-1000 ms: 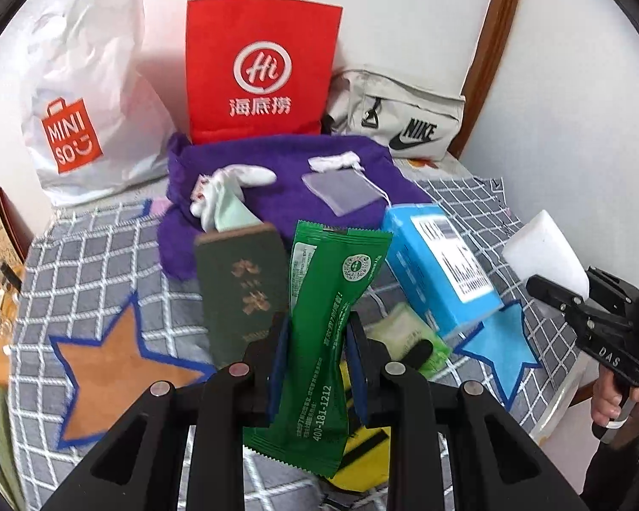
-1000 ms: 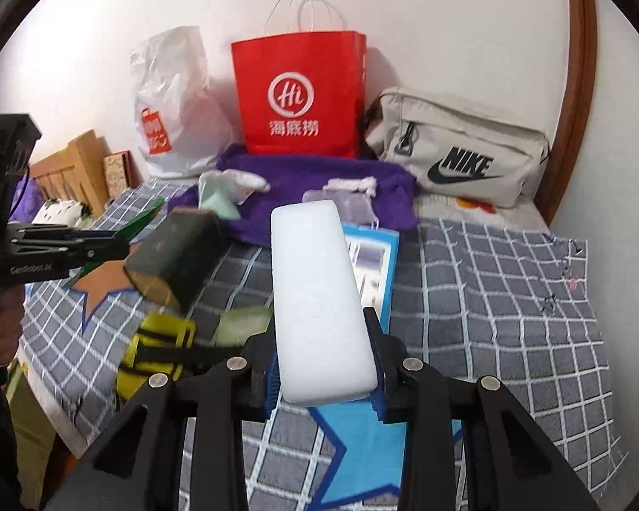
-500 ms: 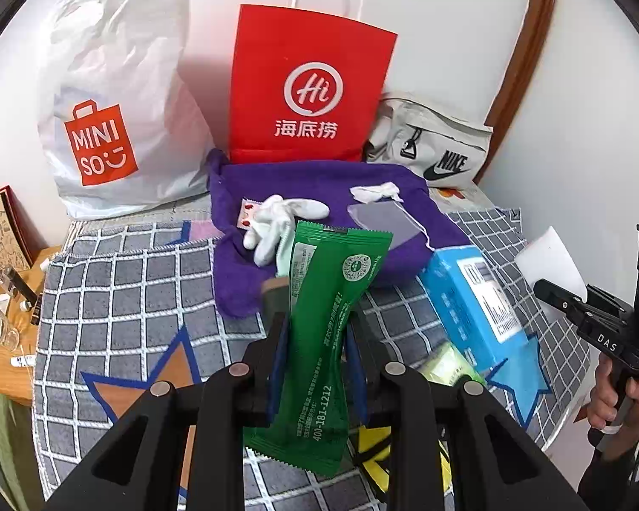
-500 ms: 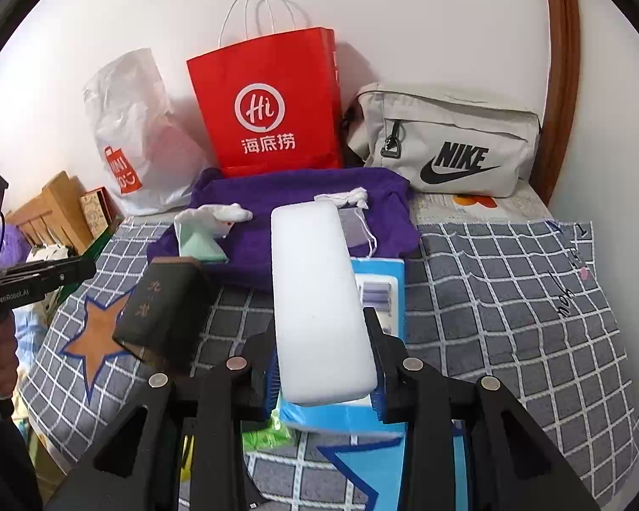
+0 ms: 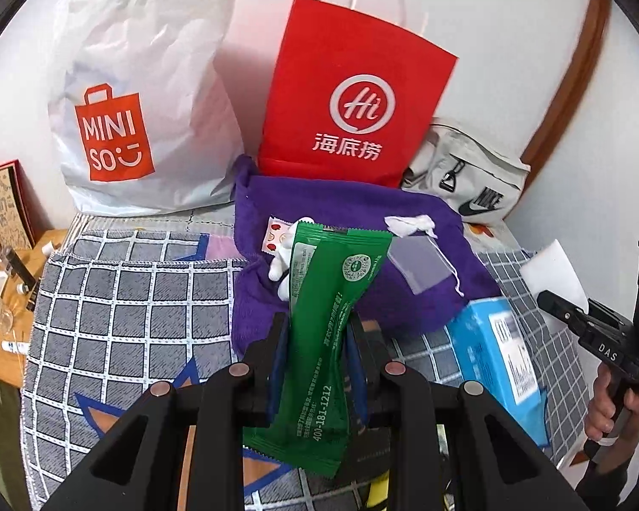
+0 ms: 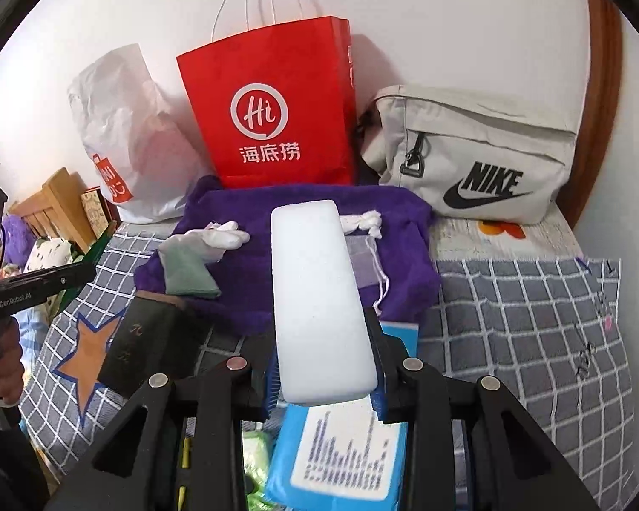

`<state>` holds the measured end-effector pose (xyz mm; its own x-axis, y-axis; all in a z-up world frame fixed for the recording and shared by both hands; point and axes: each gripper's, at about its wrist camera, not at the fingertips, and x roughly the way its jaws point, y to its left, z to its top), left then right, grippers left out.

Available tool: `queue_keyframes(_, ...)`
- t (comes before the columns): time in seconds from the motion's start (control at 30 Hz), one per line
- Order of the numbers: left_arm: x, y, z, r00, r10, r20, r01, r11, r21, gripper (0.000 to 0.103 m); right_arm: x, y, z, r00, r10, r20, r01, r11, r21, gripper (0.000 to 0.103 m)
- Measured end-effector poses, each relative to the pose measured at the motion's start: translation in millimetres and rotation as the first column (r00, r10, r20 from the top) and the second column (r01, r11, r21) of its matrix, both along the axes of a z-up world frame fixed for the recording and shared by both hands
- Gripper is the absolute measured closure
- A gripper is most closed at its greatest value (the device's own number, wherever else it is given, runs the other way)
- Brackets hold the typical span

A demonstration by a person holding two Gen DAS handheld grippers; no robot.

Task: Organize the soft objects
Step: 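Lift and carry the foam block and green packet toward the purple towel, then lower the foam block and green packet onto the towel and open both tools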

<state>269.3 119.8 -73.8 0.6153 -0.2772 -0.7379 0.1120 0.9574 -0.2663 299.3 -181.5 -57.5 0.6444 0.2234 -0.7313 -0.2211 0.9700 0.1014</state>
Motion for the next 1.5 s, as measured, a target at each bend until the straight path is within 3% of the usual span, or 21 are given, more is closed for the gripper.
queue_keyframes(0.5, 72, -16, -15, 0.994, 0.102, -0.038, -0.100, 0.994, 0.045, 0.078, 79, -19, -27, 0.997, 0.049, -0.065, -0.050, 0.999, -0.019, 0.070)
queue_keyframes(0.67, 92, -23, -15, 0.997, 0.079, -0.021, -0.078, 0.996, 0.054, 0.078, 106, -26, -37, 0.994, 0.061, -0.094, -0.061, 0.998, 0.000, 0.070)
queue_keyframes(0.8, 114, -30, -26, 0.994, 0.095, -0.058, -0.089, 0.992, 0.088, 0.078, 122, -23, -48, 0.988, 0.097, -0.121, -0.099, 0.995, -0.007, 0.070)
queue_keyframes(1.2, 148, -38, -57, 0.988, 0.086, -0.130, -0.076, 0.994, 0.082, 0.078, 143, -16, -79, 0.968, 0.157, -0.194, -0.162, 0.987, -0.011, 0.069)
queue_keyframes(1.5, 153, -35, -68, 0.985, 0.078, -0.157, -0.069, 0.996, 0.063, 0.076, 148, -10, -94, 0.954, 0.175, -0.241, -0.182, 0.983, -0.003, 0.067)
